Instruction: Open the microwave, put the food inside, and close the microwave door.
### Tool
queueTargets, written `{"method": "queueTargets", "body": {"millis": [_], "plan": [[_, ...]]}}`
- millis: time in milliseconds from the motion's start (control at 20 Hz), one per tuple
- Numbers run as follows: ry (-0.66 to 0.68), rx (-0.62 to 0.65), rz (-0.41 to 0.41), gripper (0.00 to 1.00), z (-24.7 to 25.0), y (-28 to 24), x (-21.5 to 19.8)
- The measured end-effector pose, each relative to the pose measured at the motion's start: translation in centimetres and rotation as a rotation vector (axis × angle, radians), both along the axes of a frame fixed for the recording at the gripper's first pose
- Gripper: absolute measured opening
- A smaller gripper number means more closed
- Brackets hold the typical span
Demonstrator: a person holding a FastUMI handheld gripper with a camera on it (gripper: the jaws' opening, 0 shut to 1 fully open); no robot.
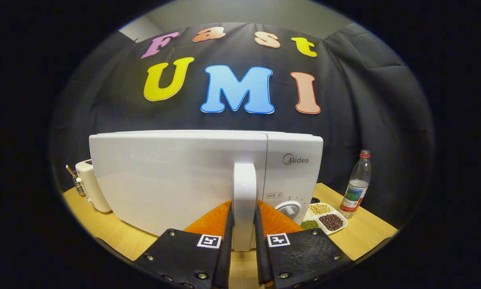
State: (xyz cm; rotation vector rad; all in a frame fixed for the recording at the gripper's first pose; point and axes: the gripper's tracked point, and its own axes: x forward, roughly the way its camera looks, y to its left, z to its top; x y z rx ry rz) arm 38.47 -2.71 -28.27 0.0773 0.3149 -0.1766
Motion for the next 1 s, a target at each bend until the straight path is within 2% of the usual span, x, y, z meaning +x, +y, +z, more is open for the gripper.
{"method": "queueTargets", "body": {"millis": [50,100,150,350,500,600,800,1000], "plan": [[0.002,0.018,-0.001,0.19,-0.2,0.1,-0.2],[0.011,0.024,-0.001,0.19,-0.1,0.2,-0.1],[0.012,0.033,-0.001,0.14,-0.1,0.4,-0.2],[0.020,0.110,0.030,0.13,0.3,0.8,-1.6],[0.019,0.067,0.073,0.12,1.2,2.7,-6.1],[0.020,0.109,0.113,0.12,2.0,5.1,-10.0],[-0.020,0.153,0.250,0.12,3.8,12.3,-16.8],[-0.084,0.137,0.338,0.12,5.0,20.0,-20.9]]}}
